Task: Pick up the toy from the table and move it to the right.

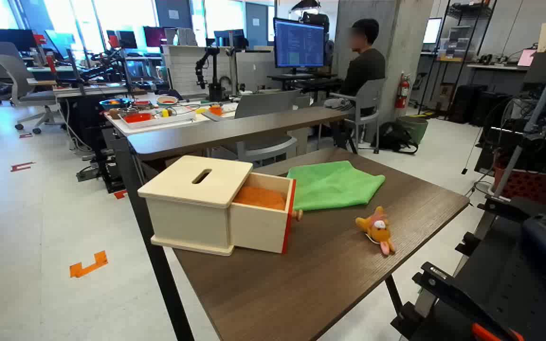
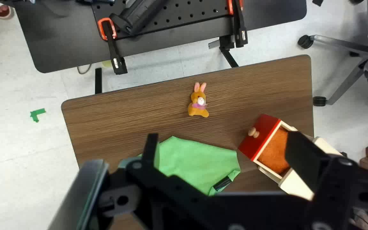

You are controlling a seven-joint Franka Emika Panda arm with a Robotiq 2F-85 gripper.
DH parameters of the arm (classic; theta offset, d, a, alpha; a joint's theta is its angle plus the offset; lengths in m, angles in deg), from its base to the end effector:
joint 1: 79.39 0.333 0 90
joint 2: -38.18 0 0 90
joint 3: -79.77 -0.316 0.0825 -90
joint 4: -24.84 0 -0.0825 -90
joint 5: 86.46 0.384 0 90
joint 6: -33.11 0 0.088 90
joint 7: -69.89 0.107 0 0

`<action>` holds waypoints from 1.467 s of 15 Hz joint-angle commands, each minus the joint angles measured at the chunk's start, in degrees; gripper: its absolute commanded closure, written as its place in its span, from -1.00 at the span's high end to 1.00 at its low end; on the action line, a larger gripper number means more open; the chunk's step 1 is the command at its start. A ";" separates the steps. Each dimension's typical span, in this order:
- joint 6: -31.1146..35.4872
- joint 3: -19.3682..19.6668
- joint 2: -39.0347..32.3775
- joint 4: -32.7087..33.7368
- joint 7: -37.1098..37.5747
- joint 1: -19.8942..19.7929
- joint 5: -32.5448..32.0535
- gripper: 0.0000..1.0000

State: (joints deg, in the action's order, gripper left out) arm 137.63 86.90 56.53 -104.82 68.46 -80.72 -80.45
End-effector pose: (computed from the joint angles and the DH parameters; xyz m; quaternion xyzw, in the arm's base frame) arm 0.4378 -0.0595 0.4792 -0.9931 0.0729 0.0546 0.0741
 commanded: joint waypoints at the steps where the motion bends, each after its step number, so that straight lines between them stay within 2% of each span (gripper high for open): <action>1: -0.13 -0.85 -0.07 0.17 -0.25 -0.96 0.26 1.00; 3: -0.13 -0.85 -0.06 0.26 -0.25 -0.96 0.26 1.00; 8: 7.78 -3.72 -1.05 -7.31 -0.07 0.58 -0.18 1.00; 12: 21.29 -6.90 -3.38 -15.37 1.95 1.11 -1.64 1.00; 16: 36.78 -8.97 -9.89 -20.53 4.46 1.82 -1.42 1.00; 19: 46.09 -9.68 -17.53 -21.67 5.87 2.46 -1.94 1.00; 22: 54.53 -9.61 -26.51 -20.67 9.09 2.76 -5.06 1.00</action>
State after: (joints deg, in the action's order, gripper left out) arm 185.00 77.23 38.33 -127.36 74.34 -78.44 -82.99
